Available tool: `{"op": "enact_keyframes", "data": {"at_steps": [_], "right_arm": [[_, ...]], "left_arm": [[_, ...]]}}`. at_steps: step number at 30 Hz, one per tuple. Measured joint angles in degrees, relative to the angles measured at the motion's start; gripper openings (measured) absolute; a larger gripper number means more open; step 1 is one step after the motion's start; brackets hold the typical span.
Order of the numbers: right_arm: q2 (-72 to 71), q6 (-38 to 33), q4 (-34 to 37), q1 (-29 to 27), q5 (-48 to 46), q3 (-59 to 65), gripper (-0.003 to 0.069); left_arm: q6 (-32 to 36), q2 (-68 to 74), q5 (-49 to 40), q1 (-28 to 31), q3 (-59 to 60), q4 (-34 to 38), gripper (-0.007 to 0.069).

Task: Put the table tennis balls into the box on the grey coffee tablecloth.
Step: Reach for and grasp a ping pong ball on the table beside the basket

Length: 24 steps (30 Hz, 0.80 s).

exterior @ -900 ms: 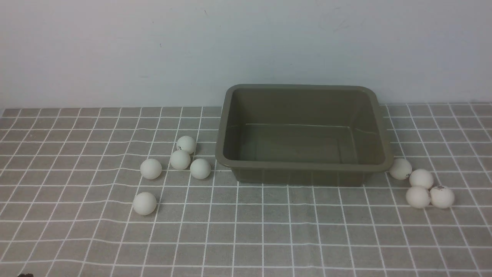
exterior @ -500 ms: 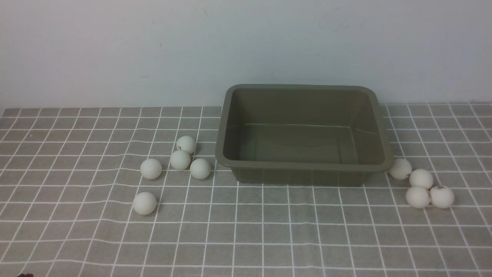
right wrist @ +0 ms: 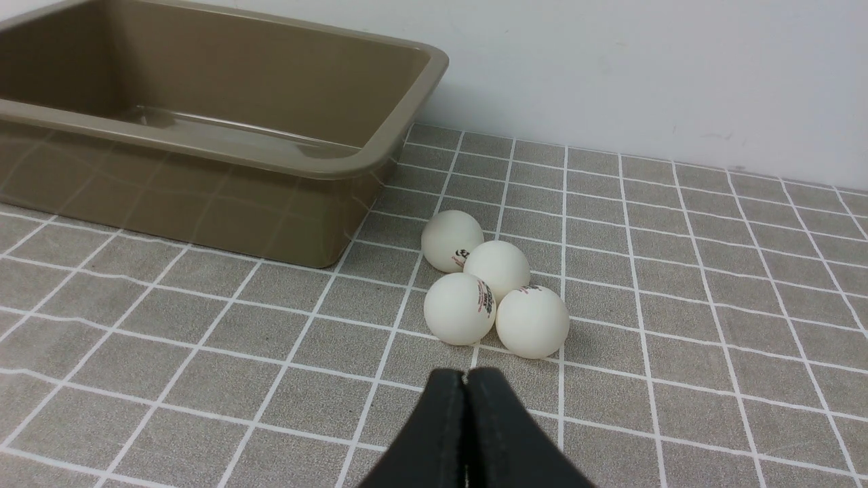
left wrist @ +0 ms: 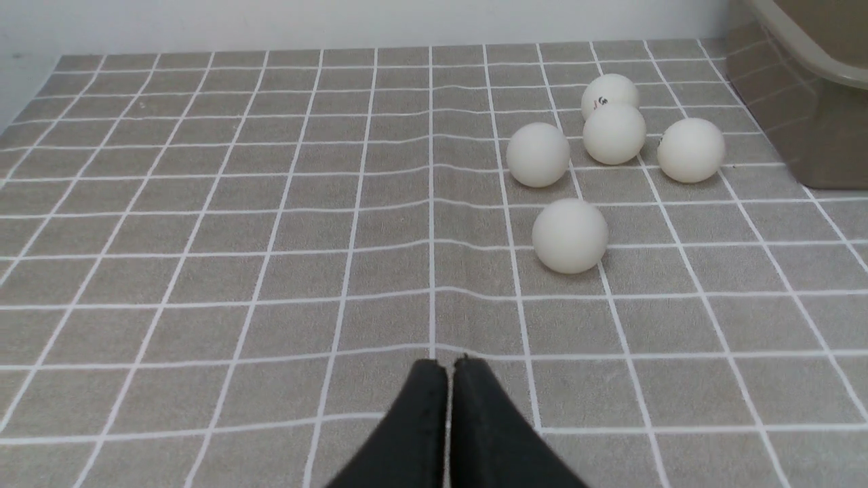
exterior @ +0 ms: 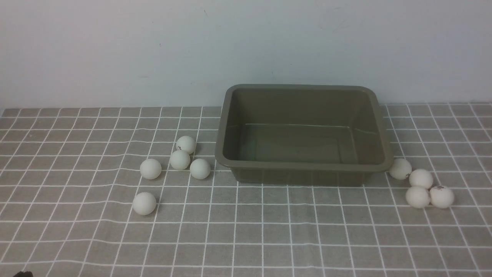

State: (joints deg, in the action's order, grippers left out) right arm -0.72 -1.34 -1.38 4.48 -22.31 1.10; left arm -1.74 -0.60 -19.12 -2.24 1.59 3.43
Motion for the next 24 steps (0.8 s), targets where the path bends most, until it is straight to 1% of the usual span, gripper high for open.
{"op": "enact_keyframes", "data": {"at_steps": [2, 3, 6, 10, 11, 12, 13, 14, 15, 16, 17, 18, 20, 21, 23, 24], "right_arm": [[0.0, 0.0, 0.0, 0.0, 0.0, 0.0, -0.0009], [0.0, 0.0, 0.0, 0.0, 0.0, 0.0, -0.0009], [0.0, 0.0, 0.0, 0.0, 0.0, 0.0, -0.0009], [0.0, 0.0, 0.0, 0.0, 0.1, 0.0, -0.0009], [0.0, 0.0, 0.0, 0.0, 0.1, 0.0, -0.0009], [0.0, 0.1, 0.6, 0.0, 0.6, 0.0, -0.0009], [0.0, 0.5, 1.4, 0.0, 1.2, 0.1, -0.0009], [0.0, 1.3, 3.9, 0.0, 3.2, 0.4, -0.0009], [0.0, 2.9, 6.2, 0.0, 4.7, 0.5, -0.0009], [0.0, 5.4, 10.6, 0.0, 7.5, 0.5, -0.0009], [0.0, 7.3, 13.8, 0.0, 9.7, 0.5, -0.0009], [0.0, 9.6, 18.0, 0.0, 12.3, 0.5, -0.0009], [0.0, 12.6, 24.9, 0.0, 16.4, 0.5, -0.0009], [0.0, 13.7, 28.3, 0.0, 18.5, 0.5, -0.0009], [0.0, 14.6, 32.6, 0.0, 22.0, 0.5, -0.0009], [0.0, 14.7, 34.3, 0.0, 24.0, 0.5, -0.0009]], "left_arm": [[-1.7, 0.0, 2.1, 0.0, 0.0, 2.2, -0.0005], [-3.3, 0.0, 6.2, 0.0, 0.0, 4.7, -0.0005], [-4.4, 0.0, 13.0, 0.0, 0.0, 8.4, -0.0005], [-5.0, 0.0, 26.9, 0.0, 0.0, 13.8, -0.0005], [-5.5, 0.0, 28.6, 0.0, 0.0, 14.2, -0.0005], [-7.3, 0.0, 34.0, 0.0, -0.1, 15.4, -0.0005], [-8.4, 0.0, 35.0, 0.0, -0.6, 15.7, -0.0005], [-9.6, 0.0, 34.4, 0.0, -1.9, 15.7, -0.0005], [-10.4, 0.3, 32.8, 0.0, -3.4, 15.5, -0.0005], [-11.3, 1.5, 28.1, 0.0, -7.2, 14.6, -0.0005], [-11.5, 3.0, 25.4, 0.0, -9.2, 14.1, -0.0005], [-11.7, 6.1, 17.8, 0.0, -14.1, 12.8, -0.0005], [-11.7, 11.0, 8.6, 0.0, -19.5, 12.1, -0.0005], [-11.3, 15.1, 1.7, 0.0, -23.4, 11.7, -0.0005], [-8.6, 24.3, -11.5, 0.0, -30.6, 11.3, -0.0005], [-6.9, 28.1, -16.1, 0.0, -33.0, 11.1, -0.0005]]}}
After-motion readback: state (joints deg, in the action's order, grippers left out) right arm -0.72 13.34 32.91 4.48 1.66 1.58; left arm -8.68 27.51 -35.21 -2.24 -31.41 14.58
